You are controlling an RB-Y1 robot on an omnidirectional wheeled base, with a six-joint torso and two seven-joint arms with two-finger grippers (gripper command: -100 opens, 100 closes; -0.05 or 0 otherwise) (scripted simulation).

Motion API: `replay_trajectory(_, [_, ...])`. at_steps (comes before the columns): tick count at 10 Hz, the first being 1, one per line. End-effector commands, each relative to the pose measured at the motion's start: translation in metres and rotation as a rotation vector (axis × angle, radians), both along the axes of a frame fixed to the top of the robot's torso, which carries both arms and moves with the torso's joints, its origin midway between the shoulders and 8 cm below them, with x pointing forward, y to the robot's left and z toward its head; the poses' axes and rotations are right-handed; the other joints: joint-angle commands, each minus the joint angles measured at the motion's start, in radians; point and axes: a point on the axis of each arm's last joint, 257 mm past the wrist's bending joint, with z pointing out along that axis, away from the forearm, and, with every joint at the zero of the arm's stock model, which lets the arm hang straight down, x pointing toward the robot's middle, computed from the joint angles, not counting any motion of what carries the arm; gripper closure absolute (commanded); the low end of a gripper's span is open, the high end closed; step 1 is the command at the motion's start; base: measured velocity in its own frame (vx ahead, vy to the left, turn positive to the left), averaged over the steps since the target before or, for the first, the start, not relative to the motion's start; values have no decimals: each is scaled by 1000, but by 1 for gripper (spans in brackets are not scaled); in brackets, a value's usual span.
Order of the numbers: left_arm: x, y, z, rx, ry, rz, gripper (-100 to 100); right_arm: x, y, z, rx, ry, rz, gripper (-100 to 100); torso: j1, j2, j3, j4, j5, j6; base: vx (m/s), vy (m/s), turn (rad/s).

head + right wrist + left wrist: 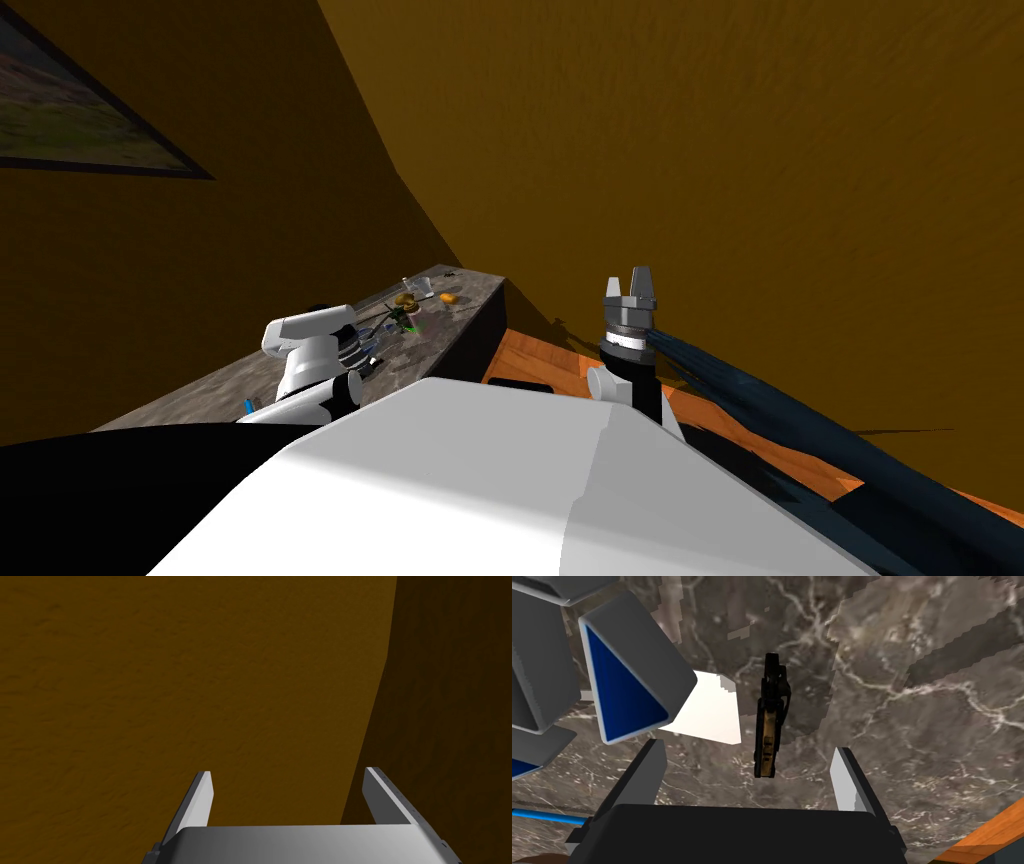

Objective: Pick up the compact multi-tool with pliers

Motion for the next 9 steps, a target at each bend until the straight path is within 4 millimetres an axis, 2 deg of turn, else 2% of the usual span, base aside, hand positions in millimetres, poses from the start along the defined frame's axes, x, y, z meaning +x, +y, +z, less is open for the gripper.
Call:
replay_trajectory(1, [4,-1,-8,0,-13,-7,-100,0,0,0,0,0,0,0,0,0,0,0,0,0,-24,18,67])
replay_trajectory(4, [10,-2,-20,-1,-33,-17,-100,0,0,0,0,0,0,0,1,4,2,1,0,0,-48,29,44])
replay_trajectory(5, [9,-3,-17,-2,-28,-14,-100,0,0,0,0,0,0,0,0,4,2,1,0,0,-18,11,4])
replay_trajectory(6, [9,-3,-17,-1,-29,-15,100,0,0,0,0,0,0,0,0,2,1,1,0,0,0,0,0])
replay_trajectory(9, [8,-4,-18,-4,-28,-15,100,0,0,0,0,0,0,0,2,0,0,0,0,0,-1,-2,0])
